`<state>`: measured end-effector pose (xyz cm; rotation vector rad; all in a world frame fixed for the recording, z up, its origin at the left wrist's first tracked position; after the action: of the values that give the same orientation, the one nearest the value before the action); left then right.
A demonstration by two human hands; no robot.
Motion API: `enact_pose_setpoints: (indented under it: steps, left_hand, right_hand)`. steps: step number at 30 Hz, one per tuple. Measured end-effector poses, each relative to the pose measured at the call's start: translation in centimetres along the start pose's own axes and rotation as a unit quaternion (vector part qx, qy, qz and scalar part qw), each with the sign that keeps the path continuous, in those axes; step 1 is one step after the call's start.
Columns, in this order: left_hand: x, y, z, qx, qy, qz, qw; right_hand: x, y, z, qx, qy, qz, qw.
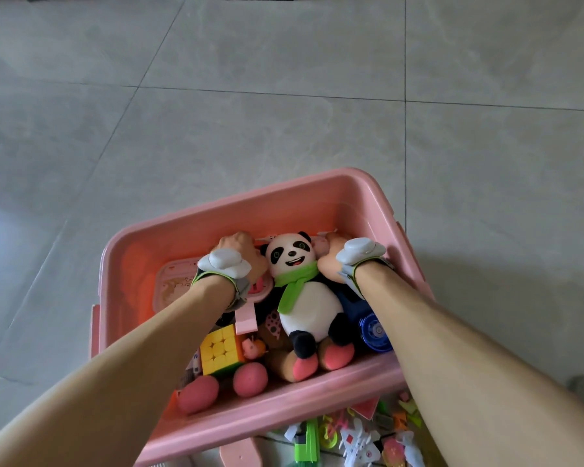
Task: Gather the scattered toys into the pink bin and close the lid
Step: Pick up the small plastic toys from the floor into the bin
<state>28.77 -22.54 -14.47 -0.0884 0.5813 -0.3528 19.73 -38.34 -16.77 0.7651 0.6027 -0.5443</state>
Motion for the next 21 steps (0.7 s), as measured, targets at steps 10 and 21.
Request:
enact_pose_setpoints:
  steps: [10, 21]
  left_hand:
    - [-0.4, 0.1, 0.4, -0.304, -0.099, 0.061, 0.945]
    - [-0.6, -1.2, 0.7, -0.408, -0.02, 0.15, 0.9]
  right_hand:
    - [-0.9, -0.4, 0.7, 0.053, 0.013, 0.018, 0.998]
    - [-1.3, -0.3, 0.3, 0.004, -0.058, 0.045, 0.997]
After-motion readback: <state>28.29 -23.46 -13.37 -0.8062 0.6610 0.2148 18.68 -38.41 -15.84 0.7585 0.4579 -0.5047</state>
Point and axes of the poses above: each hand's wrist, its own x-axis towards the middle knuckle, its own z-axis out of the back of the hand, y = z × x, the point moved 3 cm from there along x, towards the middle knuckle, and after that the axes turned 4 degrees about y, right-handed, at the moved point
